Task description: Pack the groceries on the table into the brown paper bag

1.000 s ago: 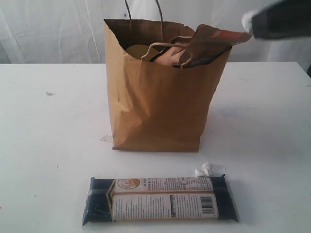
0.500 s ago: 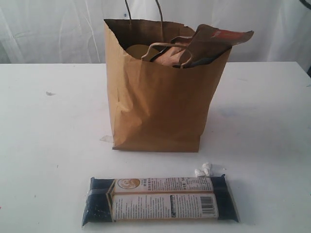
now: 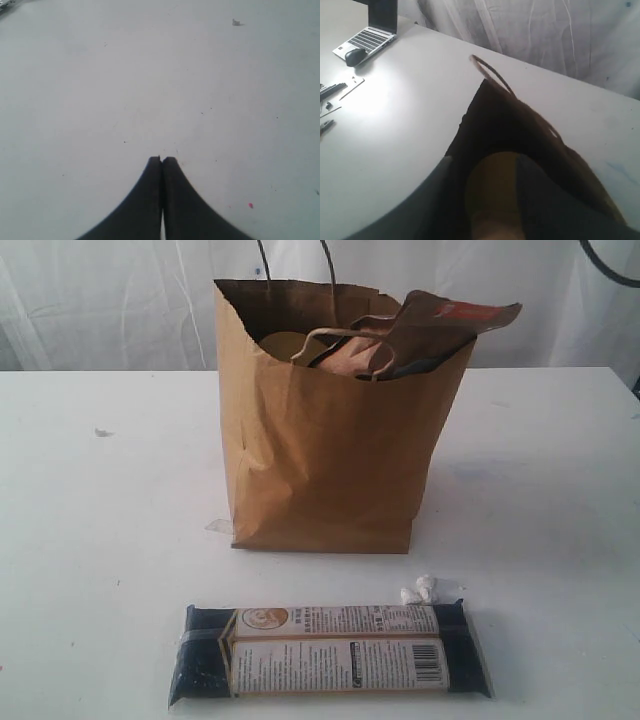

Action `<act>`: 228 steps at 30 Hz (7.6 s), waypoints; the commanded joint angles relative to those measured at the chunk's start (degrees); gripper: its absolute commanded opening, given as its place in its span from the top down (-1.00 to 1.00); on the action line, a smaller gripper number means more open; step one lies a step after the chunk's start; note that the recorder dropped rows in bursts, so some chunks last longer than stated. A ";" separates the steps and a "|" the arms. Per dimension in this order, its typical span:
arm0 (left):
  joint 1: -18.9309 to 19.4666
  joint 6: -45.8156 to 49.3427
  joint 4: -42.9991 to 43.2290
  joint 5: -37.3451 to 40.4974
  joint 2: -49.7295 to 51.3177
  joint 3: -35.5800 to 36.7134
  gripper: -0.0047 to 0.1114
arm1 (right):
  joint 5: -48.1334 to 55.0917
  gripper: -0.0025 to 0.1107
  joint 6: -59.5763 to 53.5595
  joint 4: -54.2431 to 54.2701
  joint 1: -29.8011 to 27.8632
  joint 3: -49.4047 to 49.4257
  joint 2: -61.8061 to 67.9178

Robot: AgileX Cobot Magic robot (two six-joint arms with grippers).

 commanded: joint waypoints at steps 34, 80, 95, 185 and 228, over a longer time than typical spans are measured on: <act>-0.42 -0.02 0.02 -0.26 -0.28 0.00 0.92 | -0.95 0.96 37.39 -56.83 0.03 40.14 -25.40; -0.42 -0.13 0.02 -0.26 -0.28 0.00 0.92 | -44.75 0.10 26.54 -36.35 10.29 55.78 2.51; -0.42 -0.13 0.02 -0.26 -0.28 0.00 0.92 | -40.54 0.96 26.66 -36.35 10.29 54.52 3.63; -0.42 -0.01 0.02 -0.26 -0.28 0.00 0.92 | 9.00 0.96 21.27 -52.64 10.29 5.67 -21.15; -0.42 -0.13 0.02 -0.26 -0.28 0.00 0.92 | -28.57 0.73 31.65 -45.00 10.66 61.45 -16.00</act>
